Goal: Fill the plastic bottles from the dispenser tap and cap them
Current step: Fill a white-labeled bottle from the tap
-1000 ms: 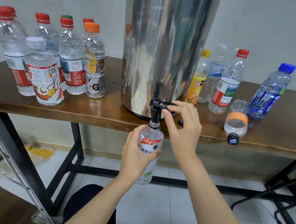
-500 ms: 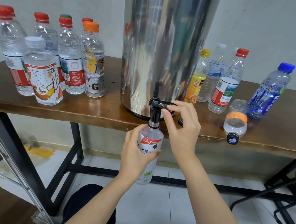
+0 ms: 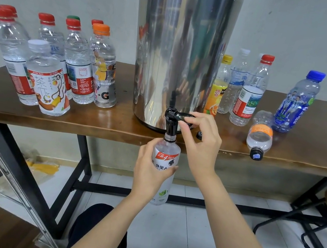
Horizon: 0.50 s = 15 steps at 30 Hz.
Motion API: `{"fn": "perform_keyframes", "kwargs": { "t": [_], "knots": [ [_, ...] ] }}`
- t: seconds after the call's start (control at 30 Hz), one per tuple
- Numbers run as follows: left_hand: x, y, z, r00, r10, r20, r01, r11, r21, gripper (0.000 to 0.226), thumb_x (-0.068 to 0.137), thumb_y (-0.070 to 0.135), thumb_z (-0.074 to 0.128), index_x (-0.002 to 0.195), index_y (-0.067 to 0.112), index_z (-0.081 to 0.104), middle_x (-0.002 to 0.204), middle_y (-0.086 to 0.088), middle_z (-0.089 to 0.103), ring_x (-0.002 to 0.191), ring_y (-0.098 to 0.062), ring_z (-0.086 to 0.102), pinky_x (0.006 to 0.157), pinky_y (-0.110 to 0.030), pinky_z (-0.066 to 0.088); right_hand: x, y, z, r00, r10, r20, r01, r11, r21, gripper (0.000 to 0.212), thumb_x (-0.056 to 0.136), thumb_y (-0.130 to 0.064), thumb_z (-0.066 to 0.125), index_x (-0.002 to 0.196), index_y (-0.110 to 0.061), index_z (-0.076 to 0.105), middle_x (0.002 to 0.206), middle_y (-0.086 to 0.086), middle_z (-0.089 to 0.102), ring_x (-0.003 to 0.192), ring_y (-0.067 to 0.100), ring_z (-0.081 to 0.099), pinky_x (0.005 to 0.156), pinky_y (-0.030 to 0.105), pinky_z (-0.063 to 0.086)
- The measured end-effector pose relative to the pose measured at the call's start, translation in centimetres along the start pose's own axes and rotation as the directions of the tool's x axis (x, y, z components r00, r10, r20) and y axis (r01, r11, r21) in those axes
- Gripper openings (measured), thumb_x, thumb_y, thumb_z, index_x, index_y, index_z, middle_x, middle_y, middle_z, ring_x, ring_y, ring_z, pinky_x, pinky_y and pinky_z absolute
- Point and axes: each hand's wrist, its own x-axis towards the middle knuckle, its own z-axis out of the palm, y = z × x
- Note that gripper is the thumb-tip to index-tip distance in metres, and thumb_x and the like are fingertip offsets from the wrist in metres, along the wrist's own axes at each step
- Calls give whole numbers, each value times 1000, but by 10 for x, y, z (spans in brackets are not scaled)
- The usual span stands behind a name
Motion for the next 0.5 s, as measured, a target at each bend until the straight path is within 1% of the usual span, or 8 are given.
{"fn": "perform_keyframes", "kwargs": {
  "t": [0.1, 0.2, 0.27, 0.4, 0.5],
  "knots": [
    [1, 0, 0, 1000, -2, 0, 2, 1000, -4, 79, 68, 22, 91, 126, 42, 42, 124, 11, 50, 113, 9, 49, 87, -13, 48, 0, 0, 0, 1000, 7, 2, -7, 1000, 4, 20, 92, -28, 66, 93, -9, 70, 105, 0, 65, 95, 17, 63, 74, 40, 54],
    [1, 1, -1, 1000, -2, 2, 2, 1000, -11, 78, 68, 21, 91, 126, 41, 43, 124, 10, 50, 113, 5, 51, 88, -17, 50, 0, -1, 0, 1000, 8, 0, -8, 1000, 10, 20, 92, -28, 67, 93, -9, 70, 106, -3, 62, 94, 18, 63, 74, 37, 53],
    [0, 1, 0, 1000, 3, 2, -3, 1000, -15, 78, 68, 21, 91, 126, 41, 44, 124, 10, 50, 114, 2, 52, 88, -17, 50, -1, -1, 0, 1000, 8, 0, -8, 1000, 15, 20, 92, -28, 67, 94, -8, 70, 106, -7, 60, 94, 17, 63, 75, 36, 53],
    [0, 1, 0, 1000, 3, 4, -3, 1000, -20, 77, 68, 21, 91, 126, 41, 44, 124, 10, 50, 114, 4, 50, 87, -14, 49, 0, -2, 0, 1000, 11, 4, -12, 1000, 28, 19, 92, -27, 66, 94, -8, 70, 107, -7, 59, 95, 17, 63, 77, 36, 54],
    [1, 0, 0, 1000, 0, 8, 0, 1000, -18, 77, 68, 21, 91, 126, 40, 44, 124, 9, 50, 115, 7, 48, 86, -9, 47, 0, -3, 0, 1000, 16, 0, -16, 1000, 27, 17, 91, -25, 67, 94, -8, 70, 107, -7, 59, 93, 17, 63, 76, 30, 52]
  ]
}}
